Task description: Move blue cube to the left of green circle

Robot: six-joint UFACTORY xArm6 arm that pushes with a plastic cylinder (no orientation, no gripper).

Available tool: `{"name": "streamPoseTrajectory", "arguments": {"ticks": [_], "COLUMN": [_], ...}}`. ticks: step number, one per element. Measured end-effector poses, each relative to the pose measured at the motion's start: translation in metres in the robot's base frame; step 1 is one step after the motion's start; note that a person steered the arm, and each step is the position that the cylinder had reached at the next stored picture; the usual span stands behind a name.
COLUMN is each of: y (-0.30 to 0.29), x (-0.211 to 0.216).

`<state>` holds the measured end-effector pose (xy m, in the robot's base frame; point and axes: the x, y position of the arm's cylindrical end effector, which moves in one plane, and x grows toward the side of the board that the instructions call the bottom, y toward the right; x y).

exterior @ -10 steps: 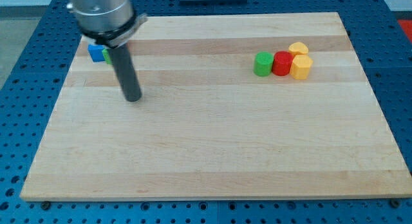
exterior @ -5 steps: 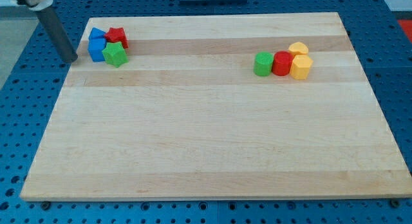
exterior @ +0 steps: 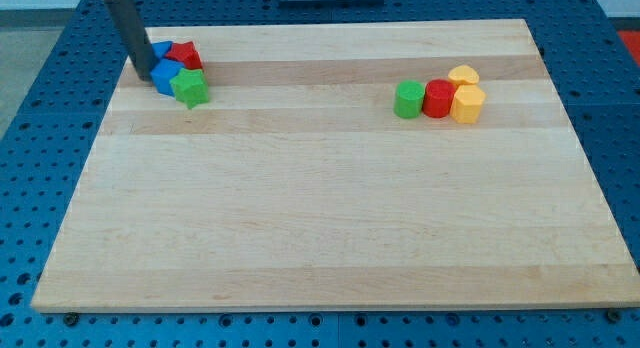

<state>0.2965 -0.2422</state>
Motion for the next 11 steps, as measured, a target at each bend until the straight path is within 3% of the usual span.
{"name": "streamPoseTrajectory", "arguments": {"ticks": [5, 9, 11], "y": [0.132, 0.048, 0.043], "x": [-0.018, -0.016, 0.022]}}
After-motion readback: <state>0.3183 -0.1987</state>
